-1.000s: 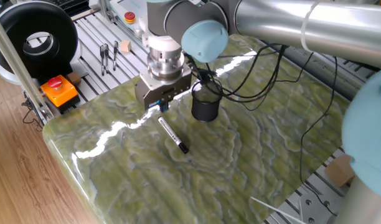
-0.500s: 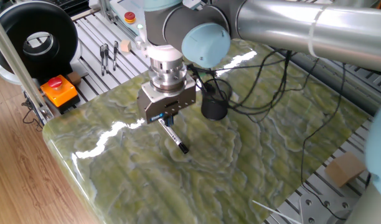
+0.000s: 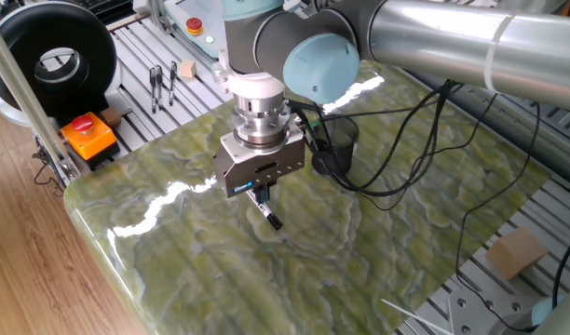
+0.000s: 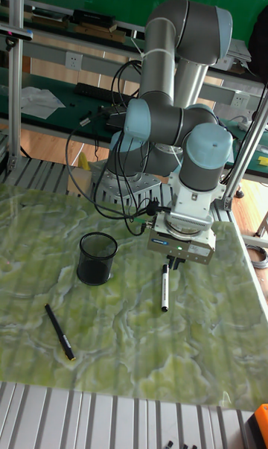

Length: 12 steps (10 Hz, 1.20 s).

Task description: Put the pen into the pen holder

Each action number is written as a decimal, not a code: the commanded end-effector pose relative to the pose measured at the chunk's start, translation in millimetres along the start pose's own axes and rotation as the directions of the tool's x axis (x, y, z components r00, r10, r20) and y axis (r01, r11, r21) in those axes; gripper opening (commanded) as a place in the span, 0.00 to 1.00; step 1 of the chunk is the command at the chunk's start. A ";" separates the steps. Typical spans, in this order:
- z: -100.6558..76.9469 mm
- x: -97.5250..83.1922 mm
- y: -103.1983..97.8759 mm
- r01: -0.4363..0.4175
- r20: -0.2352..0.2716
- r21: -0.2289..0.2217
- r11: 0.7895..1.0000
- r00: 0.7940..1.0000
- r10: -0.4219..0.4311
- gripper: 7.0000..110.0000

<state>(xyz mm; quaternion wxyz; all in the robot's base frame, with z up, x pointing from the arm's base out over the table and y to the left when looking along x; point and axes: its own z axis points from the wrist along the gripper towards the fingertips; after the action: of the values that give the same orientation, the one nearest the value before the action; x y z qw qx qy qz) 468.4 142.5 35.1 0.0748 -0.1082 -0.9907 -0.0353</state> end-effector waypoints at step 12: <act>35.7 -8.1 -3.3 -0.030 0.051 0.012 0.999 0.998 0.029 0.00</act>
<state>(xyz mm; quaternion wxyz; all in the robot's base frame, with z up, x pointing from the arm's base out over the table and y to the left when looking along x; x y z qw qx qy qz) 468.0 135.7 -2.1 0.0571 -0.1195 -0.9911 -0.0147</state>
